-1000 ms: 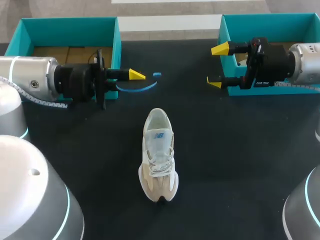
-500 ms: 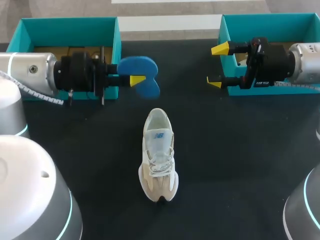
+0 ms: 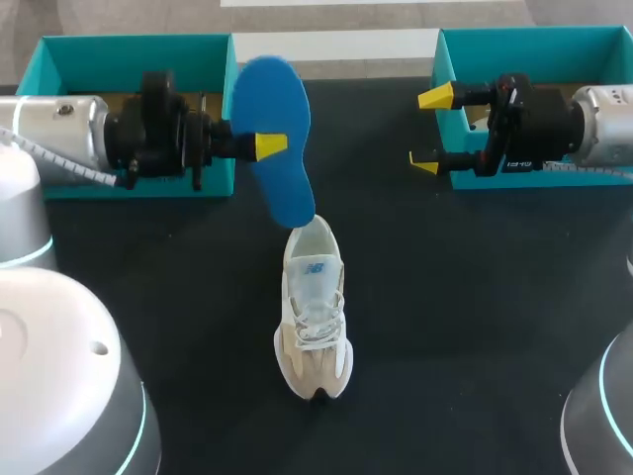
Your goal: Take the shoe out of the shoebox, open the shoe tongue, remove and reinsert the insole, then place the shoe into the shoebox
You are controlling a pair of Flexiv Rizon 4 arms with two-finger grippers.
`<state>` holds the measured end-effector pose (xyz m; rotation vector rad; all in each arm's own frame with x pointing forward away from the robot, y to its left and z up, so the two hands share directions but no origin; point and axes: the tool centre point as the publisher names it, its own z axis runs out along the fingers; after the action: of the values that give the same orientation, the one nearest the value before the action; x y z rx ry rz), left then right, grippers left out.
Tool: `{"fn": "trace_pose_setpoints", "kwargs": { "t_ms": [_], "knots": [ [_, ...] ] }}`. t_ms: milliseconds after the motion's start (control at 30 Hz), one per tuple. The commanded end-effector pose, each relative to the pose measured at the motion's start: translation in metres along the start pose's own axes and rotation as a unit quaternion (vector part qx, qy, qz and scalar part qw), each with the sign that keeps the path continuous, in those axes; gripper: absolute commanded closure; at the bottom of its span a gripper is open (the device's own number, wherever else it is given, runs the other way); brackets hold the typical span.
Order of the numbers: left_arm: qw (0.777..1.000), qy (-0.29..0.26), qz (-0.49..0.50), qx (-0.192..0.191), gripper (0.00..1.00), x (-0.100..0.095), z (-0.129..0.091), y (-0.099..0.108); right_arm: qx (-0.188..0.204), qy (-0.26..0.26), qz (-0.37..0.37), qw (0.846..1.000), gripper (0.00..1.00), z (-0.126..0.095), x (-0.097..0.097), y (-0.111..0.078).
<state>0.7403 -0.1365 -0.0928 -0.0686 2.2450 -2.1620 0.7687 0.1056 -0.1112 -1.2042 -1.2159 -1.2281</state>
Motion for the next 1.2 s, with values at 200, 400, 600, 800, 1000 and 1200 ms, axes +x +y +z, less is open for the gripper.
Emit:
{"fn": "trace_pose_setpoints", "kwargs": {
  "t_ms": [200, 400, 600, 800, 1000, 1200],
  "knots": [
    [0.885, 0.036, -0.463, -0.006, 1.00, -0.006, 0.006, 0.009, -0.001, -0.001, 0.000, 1.000, 0.00, 0.002, 0.000, 0.000],
    [0.862, 0.046, -0.504, 0.013, 1.00, -0.004, 0.009, 0.009, -0.001, -0.001, 0.000, 1.000, 0.00, 0.002, 0.000, 0.000],
    [0.862, 0.046, -0.504, 0.013, 1.00, -0.004, 0.009, 0.009, -0.001, -0.001, 0.000, 1.000, 0.00, 0.002, 0.000, 0.000],
    [0.862, 0.046, -0.504, 0.013, 1.00, -0.004, 0.009, 0.009, -0.001, -0.001, 0.000, 1.000, 0.00, 0.002, 0.000, 0.000],
    [0.862, 0.046, -0.504, 0.013, 1.00, -0.004, 0.009, 0.009, -0.001, -0.001, 0.000, 1.000, 0.00, 0.002, 0.000, 0.000],
    [0.843, 0.064, -0.533, 0.027, 1.00, -0.009, 0.011, 0.021, -0.001, -0.001, 0.000, 1.000, 0.00, 0.002, 0.000, 0.000]
  ]
}}
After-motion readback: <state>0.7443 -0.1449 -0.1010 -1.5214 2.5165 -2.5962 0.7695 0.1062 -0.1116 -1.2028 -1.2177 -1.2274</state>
